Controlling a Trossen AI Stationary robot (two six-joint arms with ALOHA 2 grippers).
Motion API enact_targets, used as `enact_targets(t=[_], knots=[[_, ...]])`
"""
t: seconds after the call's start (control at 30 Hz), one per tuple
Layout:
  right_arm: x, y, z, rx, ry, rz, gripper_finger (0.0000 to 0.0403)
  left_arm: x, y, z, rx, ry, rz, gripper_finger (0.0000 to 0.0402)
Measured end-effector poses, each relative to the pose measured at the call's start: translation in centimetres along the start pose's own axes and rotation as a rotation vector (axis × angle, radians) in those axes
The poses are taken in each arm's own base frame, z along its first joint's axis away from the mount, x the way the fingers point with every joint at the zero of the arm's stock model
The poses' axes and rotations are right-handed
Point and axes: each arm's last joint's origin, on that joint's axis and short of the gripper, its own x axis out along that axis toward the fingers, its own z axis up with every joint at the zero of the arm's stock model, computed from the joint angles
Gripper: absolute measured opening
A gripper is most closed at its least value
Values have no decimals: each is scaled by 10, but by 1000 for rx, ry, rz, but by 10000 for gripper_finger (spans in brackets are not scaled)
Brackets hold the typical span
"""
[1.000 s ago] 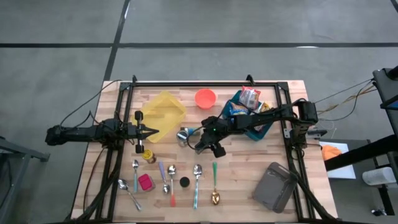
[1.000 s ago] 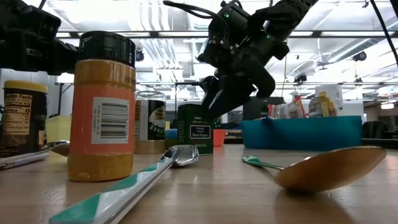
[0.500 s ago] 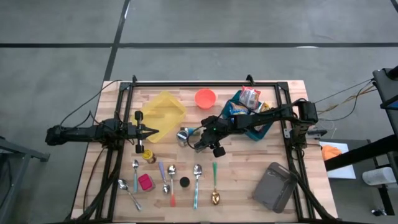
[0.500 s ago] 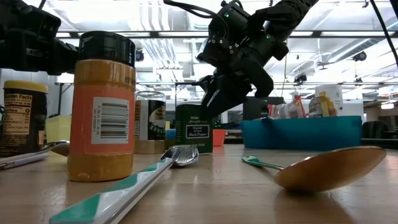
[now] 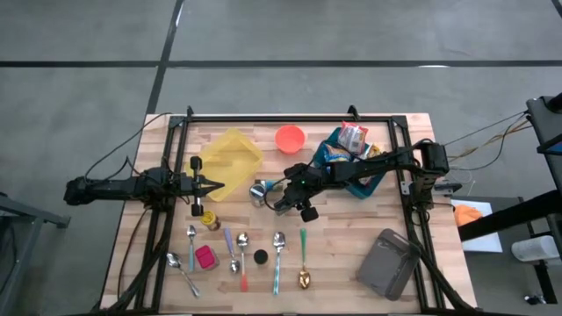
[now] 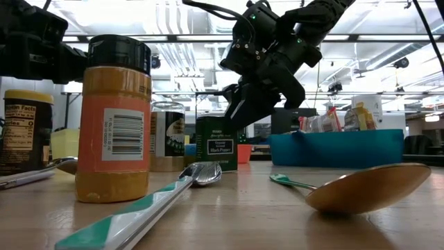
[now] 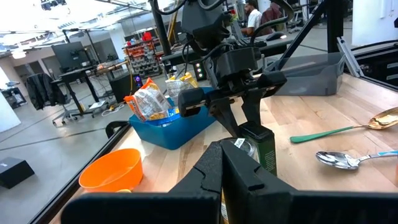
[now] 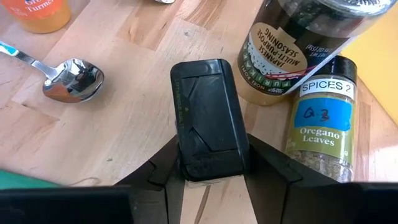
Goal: Pick & Place Food Item
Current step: Put the black seasoning can into the black bin
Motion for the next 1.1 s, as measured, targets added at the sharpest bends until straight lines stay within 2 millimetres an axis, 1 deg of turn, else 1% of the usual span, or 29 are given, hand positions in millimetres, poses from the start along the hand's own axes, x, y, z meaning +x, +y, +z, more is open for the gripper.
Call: enact_targets(t=[0.13, 0.27, 0.47, 0.57, 0.7, 0.9, 1.1], knots=[[0, 0, 0, 6, 0, 0, 125, 0, 0, 0, 0, 0, 0, 0], [-6, 1, 3, 53, -9, -3, 125, 0, 0, 0, 0, 0, 0, 0], [-28, 3, 13, 156, -35, -23, 125, 0, 0, 0, 0, 0, 0, 0], [-46, 10, 20, 231, -36, -54, 125, 0, 0, 0, 0, 0, 0, 0], [-71, 30, 27, 318, -6, -110, 125, 0, 0, 0, 0, 0, 0, 0], [-117, 75, 37, 417, -7, -245, 125, 0, 0, 0, 0, 3, -1, 0], [-157, 125, 28, 557, 4, -376, 125, 0, 0, 0, 0, 6, -2, 0]])
